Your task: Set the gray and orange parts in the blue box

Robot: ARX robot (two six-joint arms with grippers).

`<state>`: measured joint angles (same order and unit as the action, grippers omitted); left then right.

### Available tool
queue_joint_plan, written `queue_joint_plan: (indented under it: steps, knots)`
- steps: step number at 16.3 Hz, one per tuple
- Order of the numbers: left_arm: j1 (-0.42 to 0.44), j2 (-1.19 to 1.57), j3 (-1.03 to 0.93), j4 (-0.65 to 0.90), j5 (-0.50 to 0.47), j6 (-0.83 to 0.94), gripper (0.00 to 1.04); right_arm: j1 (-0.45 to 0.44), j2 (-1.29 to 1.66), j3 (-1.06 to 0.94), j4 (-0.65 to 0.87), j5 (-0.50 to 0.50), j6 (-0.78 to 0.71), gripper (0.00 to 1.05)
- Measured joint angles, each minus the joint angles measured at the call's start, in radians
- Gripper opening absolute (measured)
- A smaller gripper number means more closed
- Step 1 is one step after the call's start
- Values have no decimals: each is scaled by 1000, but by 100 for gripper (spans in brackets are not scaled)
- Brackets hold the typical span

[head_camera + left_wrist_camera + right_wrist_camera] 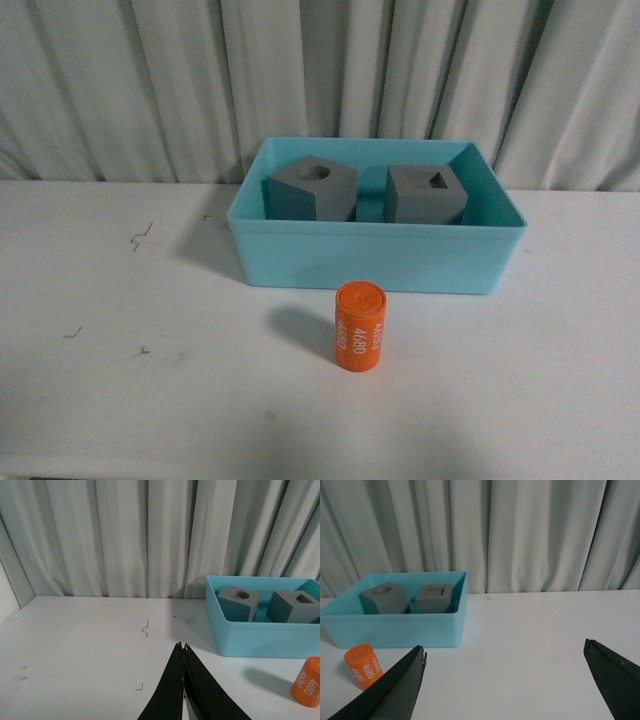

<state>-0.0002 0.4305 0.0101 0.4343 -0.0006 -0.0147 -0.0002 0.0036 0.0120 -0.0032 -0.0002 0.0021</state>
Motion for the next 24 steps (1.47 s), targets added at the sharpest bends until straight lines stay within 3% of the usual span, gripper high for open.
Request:
queue_joint_plan:
  steps: [10,11,18,19,20,24]
  knots:
    - [0,-266,0,-273,0,0,2,0,0,0,0,0,0,98]
    - [0,-369,0,-431,4,0,2,0,0,0,0,0,0,98]
    - [0,-424,0,-438,0,0,2,0,0,0,0,0,0,98]
    - [0,-424,0,-438,0,0,26,0,0,0,0,0,0,98]
    - [0,-424,0,-438,0,0,64,0,0,0,0,0,0,98]
    - [0,-424,0,-438,0,1,100,0,0,0,0,0,0,98]
